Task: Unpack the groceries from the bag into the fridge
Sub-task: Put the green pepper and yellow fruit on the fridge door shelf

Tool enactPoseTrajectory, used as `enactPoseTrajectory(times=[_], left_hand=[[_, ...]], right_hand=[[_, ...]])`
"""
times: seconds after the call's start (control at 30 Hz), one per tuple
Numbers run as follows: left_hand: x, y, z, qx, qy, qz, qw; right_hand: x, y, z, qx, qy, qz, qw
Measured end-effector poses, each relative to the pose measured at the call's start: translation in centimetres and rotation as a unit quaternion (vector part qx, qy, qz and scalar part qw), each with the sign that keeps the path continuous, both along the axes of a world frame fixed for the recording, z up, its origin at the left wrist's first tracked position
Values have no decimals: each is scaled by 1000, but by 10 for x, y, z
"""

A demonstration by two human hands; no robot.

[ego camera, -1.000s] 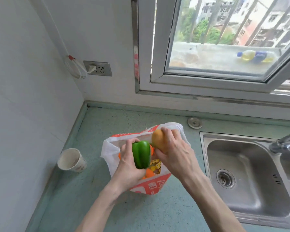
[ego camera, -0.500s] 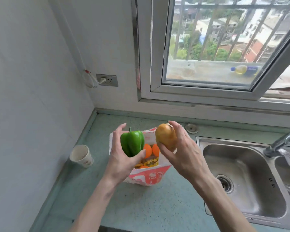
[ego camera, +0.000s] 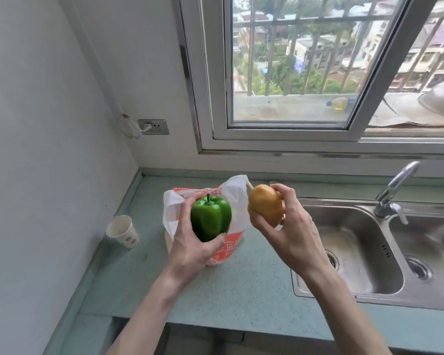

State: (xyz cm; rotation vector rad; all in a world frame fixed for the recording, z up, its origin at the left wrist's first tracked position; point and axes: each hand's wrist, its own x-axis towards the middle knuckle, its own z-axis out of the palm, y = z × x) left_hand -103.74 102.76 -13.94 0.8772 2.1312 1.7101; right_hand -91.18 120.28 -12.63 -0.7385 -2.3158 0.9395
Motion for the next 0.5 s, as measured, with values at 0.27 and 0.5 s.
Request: enactPoseTrajectory(times=[0.27,0.5], left_hand=[[16,44,9,36,-80,-119,989],[56,114,14,43,-98,-267,958]], right_hand=[[61,9,1,-87,48,-92,991],[126,11,13,-93,87,-225,966]])
